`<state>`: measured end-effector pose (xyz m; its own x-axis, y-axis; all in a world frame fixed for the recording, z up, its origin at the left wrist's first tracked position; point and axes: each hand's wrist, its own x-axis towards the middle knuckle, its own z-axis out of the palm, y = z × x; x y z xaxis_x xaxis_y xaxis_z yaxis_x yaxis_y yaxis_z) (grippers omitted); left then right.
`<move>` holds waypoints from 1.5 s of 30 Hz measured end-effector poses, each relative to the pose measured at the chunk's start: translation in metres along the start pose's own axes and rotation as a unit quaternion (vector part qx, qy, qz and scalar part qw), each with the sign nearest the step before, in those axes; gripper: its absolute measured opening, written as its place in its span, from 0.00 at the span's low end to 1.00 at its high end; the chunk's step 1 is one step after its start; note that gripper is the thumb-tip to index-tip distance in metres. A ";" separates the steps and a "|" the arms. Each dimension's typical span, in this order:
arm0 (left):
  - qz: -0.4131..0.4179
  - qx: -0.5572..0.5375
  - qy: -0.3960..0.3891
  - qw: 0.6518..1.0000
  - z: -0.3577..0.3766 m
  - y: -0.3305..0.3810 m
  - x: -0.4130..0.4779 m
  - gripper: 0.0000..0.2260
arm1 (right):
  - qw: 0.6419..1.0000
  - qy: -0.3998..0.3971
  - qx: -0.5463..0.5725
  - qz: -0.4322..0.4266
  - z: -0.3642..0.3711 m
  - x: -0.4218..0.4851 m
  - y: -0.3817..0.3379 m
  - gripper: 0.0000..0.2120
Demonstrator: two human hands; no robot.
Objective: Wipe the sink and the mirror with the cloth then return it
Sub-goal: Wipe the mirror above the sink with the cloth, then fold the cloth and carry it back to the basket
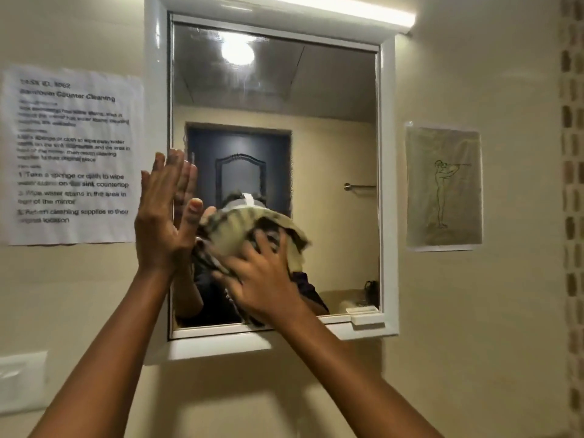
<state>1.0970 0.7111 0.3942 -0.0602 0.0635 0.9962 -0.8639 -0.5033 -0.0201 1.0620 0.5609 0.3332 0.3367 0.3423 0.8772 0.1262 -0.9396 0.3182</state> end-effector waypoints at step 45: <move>-0.284 -0.367 -0.642 0.610 -0.061 0.178 -0.217 0.16 | 0.884 -0.236 0.237 0.327 -0.164 -0.300 -0.033 0.28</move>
<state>0.9254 0.6604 0.1693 0.3874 -0.9170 0.0949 -0.5821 -0.1635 0.7965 0.8041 0.4888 0.1186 0.8205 -0.2045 0.5339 0.0995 -0.8686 -0.4855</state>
